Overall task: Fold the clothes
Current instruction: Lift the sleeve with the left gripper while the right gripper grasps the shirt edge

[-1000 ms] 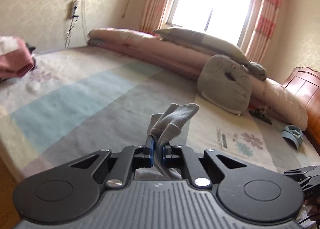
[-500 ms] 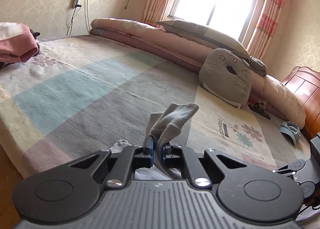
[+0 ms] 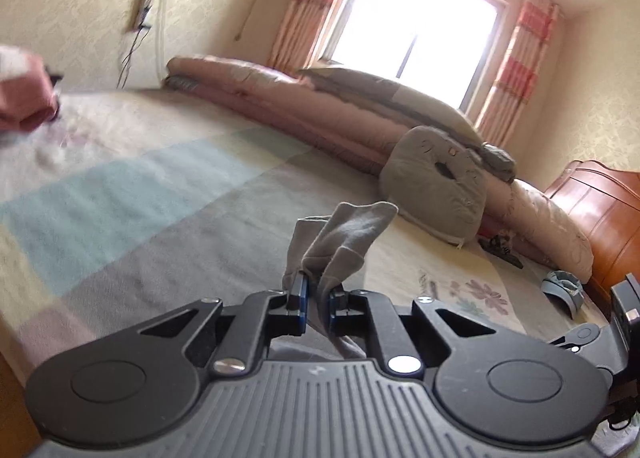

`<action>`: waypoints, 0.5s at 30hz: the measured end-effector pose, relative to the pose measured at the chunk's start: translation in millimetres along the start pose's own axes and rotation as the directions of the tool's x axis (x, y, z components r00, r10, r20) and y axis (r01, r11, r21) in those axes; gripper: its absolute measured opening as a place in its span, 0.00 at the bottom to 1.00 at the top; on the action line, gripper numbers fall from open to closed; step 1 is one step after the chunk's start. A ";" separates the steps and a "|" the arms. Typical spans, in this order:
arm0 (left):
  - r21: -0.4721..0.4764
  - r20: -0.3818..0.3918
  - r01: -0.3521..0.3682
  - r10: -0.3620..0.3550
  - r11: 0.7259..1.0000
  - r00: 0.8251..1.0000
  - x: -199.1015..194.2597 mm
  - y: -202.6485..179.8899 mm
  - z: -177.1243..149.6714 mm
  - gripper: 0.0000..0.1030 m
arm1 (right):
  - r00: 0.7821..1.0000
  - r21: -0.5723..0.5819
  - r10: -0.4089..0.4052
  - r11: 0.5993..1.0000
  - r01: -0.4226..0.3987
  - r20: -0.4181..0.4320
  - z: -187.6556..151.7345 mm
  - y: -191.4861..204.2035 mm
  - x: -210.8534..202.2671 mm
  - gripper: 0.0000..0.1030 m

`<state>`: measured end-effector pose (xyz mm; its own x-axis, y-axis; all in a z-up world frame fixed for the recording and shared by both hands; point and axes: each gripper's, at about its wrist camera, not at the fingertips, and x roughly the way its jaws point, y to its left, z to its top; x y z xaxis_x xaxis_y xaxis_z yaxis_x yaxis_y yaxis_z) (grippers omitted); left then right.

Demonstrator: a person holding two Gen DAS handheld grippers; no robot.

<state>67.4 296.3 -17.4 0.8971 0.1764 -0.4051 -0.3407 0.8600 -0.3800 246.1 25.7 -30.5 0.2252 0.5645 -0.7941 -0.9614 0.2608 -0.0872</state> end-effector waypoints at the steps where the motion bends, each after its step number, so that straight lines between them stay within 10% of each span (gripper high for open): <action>1: -0.018 -0.017 -0.013 0.012 1.000 1.000 3.9 6.7 -6.4 0.09 | 1.000 0.001 -0.008 1.000 0.008 -0.003 -0.6 1.7 3.9 0.07; 6: -0.107 -0.101 -0.064 0.053 0.992 0.993 16.0 37.3 -34.5 0.10 | 0.998 0.015 -0.059 0.998 0.059 0.014 -3.4 8.1 9.6 0.07; 9: -0.160 -0.135 -0.087 0.066 0.983 0.989 15.2 47.8 -39.8 0.38 | 0.998 0.030 -0.064 0.998 0.063 0.008 -1.6 7.5 9.4 0.07; 15: -0.222 -0.094 -0.040 0.019 0.974 0.995 6.9 57.2 -31.1 0.48 | 0.999 0.045 -0.050 0.998 0.050 0.009 1.7 10.9 8.7 0.09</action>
<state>45.4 331.8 -67.8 0.8601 0.1472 -0.4884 -0.4299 0.7245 -0.5388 237.9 34.8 -37.3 0.2744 0.5576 -0.7834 -0.9410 0.3234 -0.0994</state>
